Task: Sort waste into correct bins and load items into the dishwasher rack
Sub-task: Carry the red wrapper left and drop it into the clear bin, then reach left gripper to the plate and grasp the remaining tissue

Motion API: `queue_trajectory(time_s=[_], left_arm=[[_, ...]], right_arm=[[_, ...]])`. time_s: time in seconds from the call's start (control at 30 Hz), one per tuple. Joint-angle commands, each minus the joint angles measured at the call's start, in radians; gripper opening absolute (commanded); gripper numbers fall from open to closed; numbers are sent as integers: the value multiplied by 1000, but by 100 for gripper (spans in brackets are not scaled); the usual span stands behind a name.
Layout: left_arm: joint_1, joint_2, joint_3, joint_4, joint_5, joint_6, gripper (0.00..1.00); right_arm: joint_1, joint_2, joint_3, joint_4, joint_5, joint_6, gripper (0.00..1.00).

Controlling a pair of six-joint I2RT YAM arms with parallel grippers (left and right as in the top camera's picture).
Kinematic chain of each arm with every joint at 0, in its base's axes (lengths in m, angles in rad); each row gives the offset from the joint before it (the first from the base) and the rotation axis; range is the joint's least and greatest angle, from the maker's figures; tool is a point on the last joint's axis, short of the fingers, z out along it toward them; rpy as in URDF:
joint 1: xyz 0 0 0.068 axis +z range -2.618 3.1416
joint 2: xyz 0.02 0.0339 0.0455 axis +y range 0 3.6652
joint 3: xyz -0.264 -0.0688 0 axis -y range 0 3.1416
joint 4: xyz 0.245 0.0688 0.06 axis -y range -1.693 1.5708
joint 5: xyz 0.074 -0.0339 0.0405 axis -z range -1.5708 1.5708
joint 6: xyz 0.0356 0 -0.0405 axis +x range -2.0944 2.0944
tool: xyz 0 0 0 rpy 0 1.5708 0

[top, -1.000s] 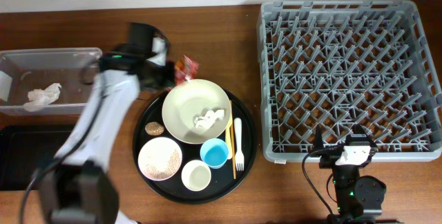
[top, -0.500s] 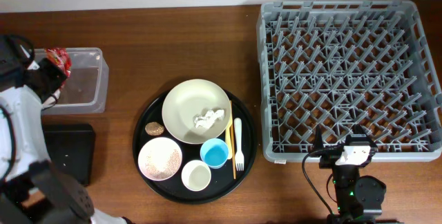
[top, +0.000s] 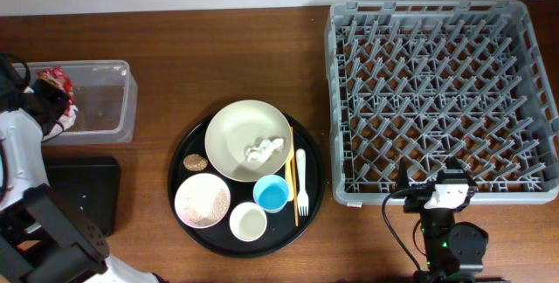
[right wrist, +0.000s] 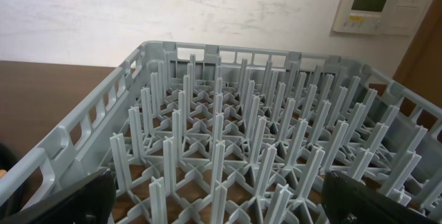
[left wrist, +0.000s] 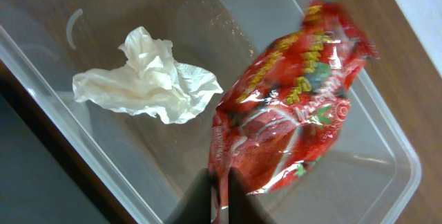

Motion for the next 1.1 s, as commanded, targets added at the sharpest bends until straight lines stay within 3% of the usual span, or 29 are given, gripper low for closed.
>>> queue_trajectory(time_s=[0.0, 0.1, 0.27, 0.4, 0.53, 0.77, 0.9, 1.07], left_arm=[[1, 8, 10, 3, 3, -8, 46], [1, 6, 10, 6, 14, -8, 46], [-1, -101, 11, 25, 346, -8, 45], [-104, -294, 11, -119, 367, 57, 54], [-388, -321, 3, -344, 331, 151, 55], [-926, -290, -99, -346, -7, 100, 63], [-1042, -204, -99, -266, -23, 100, 64], [-1046, -94, -99, -211, -35, 100, 65]], right_arm=[[-4, -6, -5, -5, 5, 5, 98], [-4, -6, -5, -5, 5, 5, 98], [-4, -6, -5, -5, 5, 5, 98], [-4, -6, -5, -5, 5, 5, 98], [-4, -6, -5, -5, 5, 5, 99], [-4, -6, -5, -5, 5, 4, 98], [-4, -6, -5, -5, 5, 4, 98], [-4, -6, -5, -5, 5, 5, 98]])
